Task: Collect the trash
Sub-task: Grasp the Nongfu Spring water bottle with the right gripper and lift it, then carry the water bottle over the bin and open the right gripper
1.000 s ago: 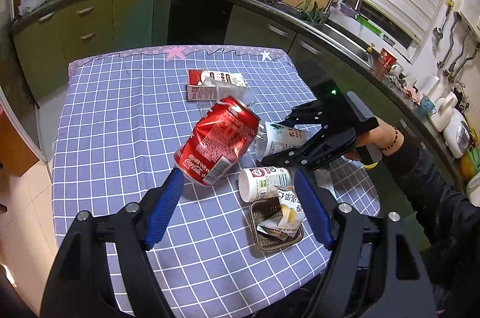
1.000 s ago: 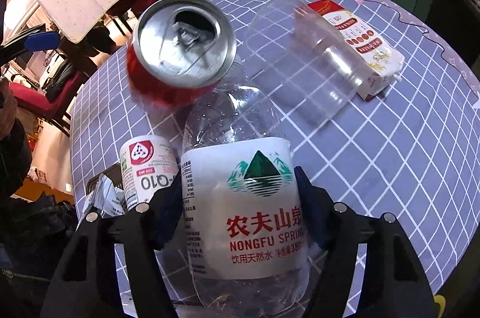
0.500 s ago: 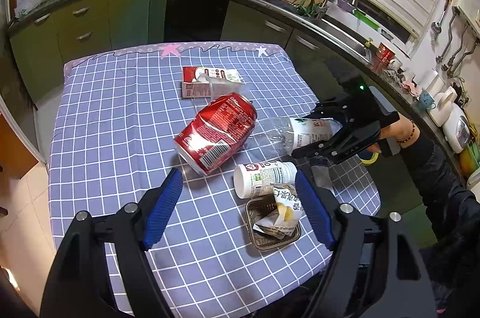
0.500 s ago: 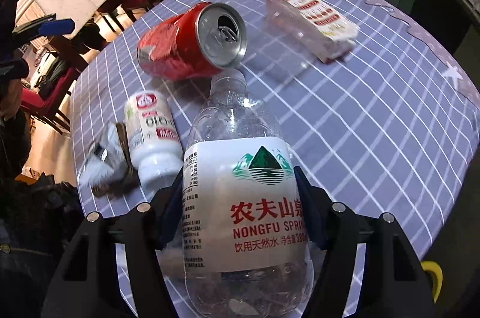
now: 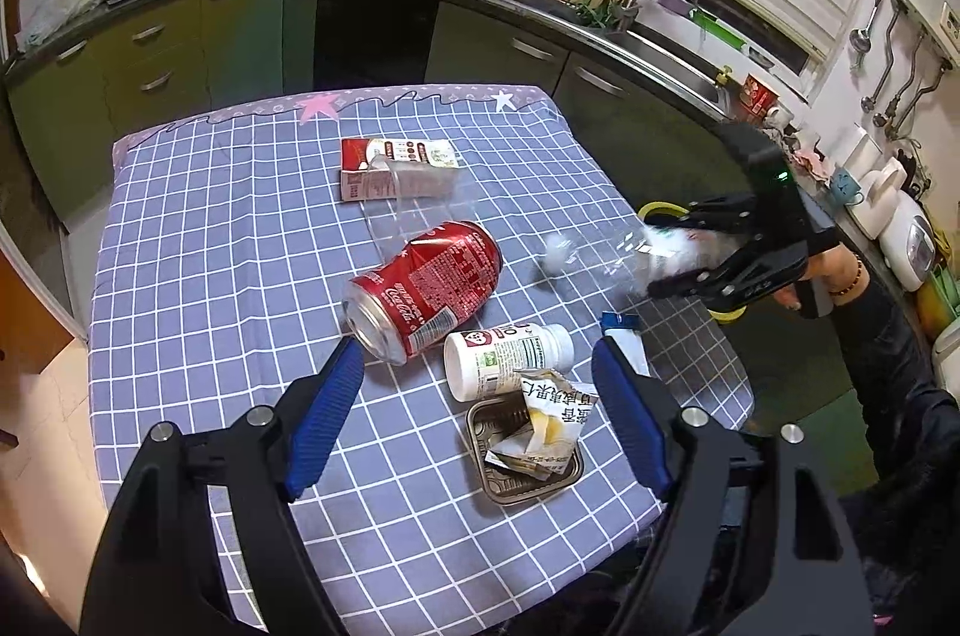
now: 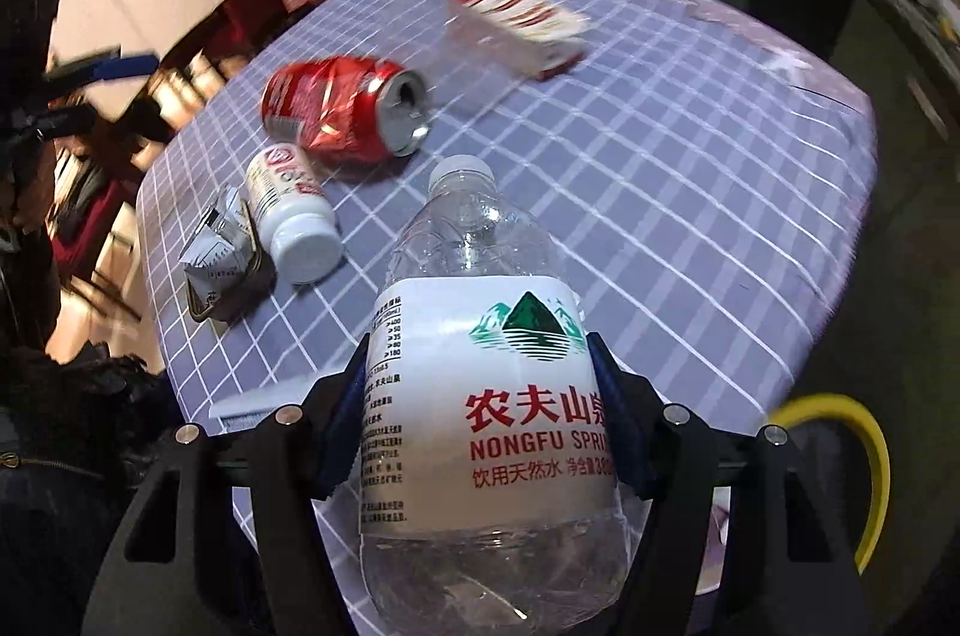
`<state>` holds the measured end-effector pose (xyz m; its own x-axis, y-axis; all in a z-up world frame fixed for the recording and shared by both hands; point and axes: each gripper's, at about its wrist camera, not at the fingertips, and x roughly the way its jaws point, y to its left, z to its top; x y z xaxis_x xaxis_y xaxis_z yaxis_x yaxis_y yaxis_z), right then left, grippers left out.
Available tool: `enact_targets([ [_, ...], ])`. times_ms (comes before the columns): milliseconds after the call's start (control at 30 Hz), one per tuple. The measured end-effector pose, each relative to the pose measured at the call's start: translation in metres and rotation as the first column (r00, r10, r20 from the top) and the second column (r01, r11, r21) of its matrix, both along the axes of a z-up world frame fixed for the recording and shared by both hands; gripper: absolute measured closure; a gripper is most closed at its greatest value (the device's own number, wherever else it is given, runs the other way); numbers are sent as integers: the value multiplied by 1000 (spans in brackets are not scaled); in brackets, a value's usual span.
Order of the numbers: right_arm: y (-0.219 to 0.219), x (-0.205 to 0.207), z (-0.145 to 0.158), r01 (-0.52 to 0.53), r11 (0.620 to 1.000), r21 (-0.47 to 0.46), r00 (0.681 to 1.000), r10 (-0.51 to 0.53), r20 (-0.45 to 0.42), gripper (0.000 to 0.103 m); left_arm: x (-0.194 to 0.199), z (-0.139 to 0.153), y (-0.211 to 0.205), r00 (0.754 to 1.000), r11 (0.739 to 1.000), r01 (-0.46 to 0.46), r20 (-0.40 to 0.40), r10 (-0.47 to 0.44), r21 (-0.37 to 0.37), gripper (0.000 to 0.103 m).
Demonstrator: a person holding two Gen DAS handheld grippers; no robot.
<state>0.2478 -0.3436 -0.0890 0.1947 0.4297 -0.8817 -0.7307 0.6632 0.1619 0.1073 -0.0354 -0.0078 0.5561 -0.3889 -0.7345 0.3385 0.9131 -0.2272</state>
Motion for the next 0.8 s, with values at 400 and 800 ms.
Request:
enact_targets([
  [400,-142,-12,23,372,928,6,925,-371,83,37,-1,4,-14,999,999,30,11,-30,12,28],
  [800,-230,25,-60,625,777,-71,780,-624,43,21,3,4,-22,999,998,49,6,-49,37,27],
])
